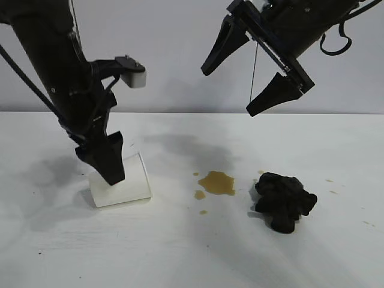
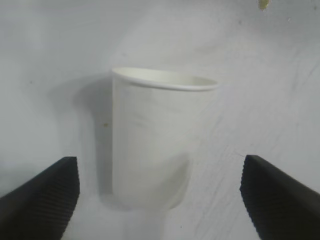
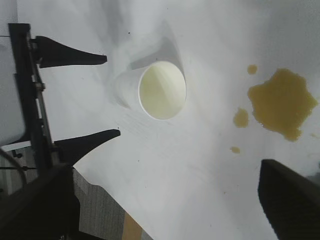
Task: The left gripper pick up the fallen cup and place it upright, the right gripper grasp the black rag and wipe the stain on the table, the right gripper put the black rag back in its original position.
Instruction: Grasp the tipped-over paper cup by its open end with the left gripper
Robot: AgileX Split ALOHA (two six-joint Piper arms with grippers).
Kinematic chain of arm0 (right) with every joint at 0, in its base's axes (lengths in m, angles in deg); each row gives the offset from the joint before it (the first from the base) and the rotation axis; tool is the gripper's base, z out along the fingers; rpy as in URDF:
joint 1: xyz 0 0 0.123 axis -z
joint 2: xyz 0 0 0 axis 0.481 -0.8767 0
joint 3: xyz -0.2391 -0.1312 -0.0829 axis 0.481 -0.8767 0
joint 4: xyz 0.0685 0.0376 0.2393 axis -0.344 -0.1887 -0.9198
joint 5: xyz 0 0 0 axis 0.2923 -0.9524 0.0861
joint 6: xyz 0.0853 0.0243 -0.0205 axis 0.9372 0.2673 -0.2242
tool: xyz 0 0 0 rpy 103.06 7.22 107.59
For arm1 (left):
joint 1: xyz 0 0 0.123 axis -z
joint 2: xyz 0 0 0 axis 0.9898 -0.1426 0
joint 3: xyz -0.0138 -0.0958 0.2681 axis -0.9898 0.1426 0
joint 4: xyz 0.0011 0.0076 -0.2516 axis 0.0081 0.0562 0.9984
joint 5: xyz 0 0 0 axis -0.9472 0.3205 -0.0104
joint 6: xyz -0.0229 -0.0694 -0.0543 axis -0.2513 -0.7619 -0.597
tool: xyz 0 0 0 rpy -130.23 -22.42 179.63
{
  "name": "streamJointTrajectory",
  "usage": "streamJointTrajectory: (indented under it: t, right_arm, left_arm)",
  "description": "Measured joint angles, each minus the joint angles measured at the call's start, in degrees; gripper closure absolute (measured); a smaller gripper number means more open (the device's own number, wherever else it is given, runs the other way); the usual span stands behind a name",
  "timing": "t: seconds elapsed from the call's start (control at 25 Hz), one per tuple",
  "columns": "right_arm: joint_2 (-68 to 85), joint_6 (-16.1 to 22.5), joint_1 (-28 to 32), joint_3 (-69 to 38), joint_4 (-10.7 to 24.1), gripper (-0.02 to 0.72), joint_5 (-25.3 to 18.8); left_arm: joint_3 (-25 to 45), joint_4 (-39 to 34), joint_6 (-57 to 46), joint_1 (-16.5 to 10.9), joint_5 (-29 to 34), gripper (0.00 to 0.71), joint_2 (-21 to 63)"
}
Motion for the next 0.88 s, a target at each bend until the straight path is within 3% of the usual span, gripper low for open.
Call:
streamJointTrajectory:
  t: [0.6,0.88]
  right_arm:
    - [0.0,0.0,0.0,0.0,0.1,0.009,0.1]
    - [0.0,0.0,0.0,0.0,0.1,0.009,0.2]
  left_arm:
    - [0.0,-0.4,0.1,0.1,-3.8,0.077,-1.1]
    - [0.0,-0.2,2.6,4.0,-7.0,0.077,-1.1]
